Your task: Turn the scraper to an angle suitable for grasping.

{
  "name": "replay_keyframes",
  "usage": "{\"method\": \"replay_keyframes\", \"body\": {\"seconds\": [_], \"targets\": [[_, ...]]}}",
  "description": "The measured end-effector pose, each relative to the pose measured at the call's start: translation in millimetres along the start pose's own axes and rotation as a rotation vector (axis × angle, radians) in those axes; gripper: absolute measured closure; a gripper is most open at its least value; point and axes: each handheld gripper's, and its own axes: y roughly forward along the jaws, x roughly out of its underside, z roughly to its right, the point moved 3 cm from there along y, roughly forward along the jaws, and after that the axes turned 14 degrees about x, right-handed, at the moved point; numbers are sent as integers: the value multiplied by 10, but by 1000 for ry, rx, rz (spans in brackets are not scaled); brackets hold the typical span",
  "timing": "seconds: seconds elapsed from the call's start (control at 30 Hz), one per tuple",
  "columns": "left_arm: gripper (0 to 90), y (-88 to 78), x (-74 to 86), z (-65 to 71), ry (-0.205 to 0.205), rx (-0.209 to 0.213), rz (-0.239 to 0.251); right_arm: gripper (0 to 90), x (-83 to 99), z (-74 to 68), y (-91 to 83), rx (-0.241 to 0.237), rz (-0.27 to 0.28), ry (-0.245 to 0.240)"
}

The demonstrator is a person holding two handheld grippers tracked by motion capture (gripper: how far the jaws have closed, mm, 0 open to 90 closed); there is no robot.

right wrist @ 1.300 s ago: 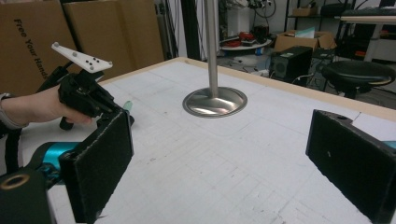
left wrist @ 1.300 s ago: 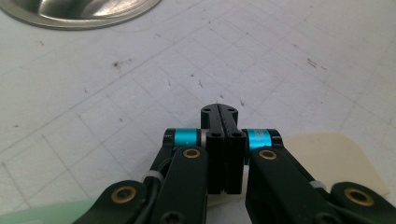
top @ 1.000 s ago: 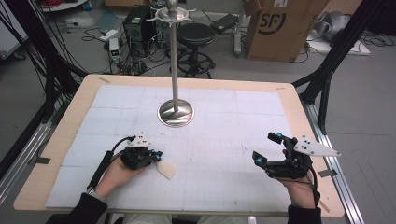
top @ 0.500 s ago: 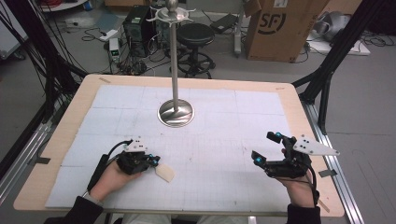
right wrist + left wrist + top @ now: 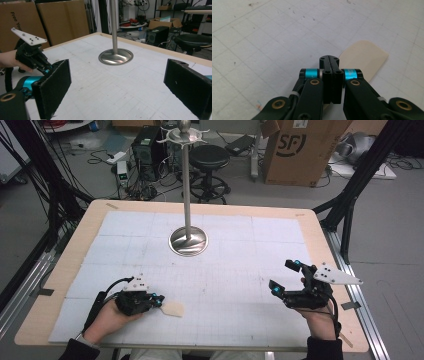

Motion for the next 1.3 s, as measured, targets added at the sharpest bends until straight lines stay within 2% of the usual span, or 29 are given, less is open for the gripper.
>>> {"method": "replay_keyframes", "body": {"seconds": [0.13, 0.2, 0.3, 0.37, 0.47, 0.6, 0.7, 0.9, 1.03, 1.17, 1.3], "targets": [[900, -45, 44, 31, 10, 0, -2, 65, -19, 0, 5, -2, 7, 1], [900, -55, 41, 37, 25, -17, -2, 65, -20, -1, 9, -3, 8, 1], [900, -149, 16, 47, 47, -36, 41, 65, -32, -14, 23, -13, 9, -1], [900, -232, 36, 47, 40, -43, 58, 65, -40, -11, 25, -10, 12, -1], [900, -329, 130, -3, 12, -75, 59, 65, -44, -3, 29, -12, 14, 0], [900, -440, 205, -36, -11, -87, 65, 65, -48, 6, 49, -13, 20, 4], [900, -467, 244, -48, -24, -92, 54, 65, -52, -11, 70, -19, 16, -1], [900, -495, 274, 18, -18, -46, 57, 65, -57, -12, 74, -21, 16, 2], [900, -468, 321, 77, -9, -34, 21, 65, -55, -3, 73, -21, 17, 4], [900, -452, 371, 96, -4, -45, -15, 65, -53, -1, 75, -22, 18, 5], [900, -471, 373, 53, -14, -72, -4, 64, -57, -11, 74, -24, 18, 4]]}}
